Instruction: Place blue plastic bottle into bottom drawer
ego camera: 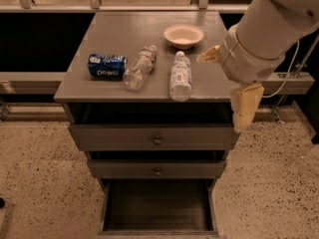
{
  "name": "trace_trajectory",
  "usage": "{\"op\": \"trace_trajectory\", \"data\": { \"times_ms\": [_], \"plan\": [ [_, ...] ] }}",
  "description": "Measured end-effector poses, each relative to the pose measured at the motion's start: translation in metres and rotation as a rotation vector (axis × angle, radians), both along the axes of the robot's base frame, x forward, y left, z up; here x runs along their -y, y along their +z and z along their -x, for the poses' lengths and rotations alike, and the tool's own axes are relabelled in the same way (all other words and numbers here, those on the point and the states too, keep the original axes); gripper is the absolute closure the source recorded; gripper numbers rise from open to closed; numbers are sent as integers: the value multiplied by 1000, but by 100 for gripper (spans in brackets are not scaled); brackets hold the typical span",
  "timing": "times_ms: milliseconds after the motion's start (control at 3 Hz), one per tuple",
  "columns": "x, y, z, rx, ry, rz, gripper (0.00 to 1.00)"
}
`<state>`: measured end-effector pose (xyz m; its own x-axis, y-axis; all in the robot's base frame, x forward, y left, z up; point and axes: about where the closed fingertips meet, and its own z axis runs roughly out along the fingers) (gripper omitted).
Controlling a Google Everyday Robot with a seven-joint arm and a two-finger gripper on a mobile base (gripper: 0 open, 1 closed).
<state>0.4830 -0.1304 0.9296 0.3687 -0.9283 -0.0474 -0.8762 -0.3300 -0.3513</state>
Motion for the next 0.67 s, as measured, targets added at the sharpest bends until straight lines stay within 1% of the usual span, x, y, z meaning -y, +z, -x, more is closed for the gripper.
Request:
{"op": "trace_trajectory", "data": {
  "times_ms": [333, 667],
  "plan": [
    [-23, -17, -36, 5, 287, 62, 0],
    [-23, -17, -36, 4, 281, 61, 0]
  ]
}}
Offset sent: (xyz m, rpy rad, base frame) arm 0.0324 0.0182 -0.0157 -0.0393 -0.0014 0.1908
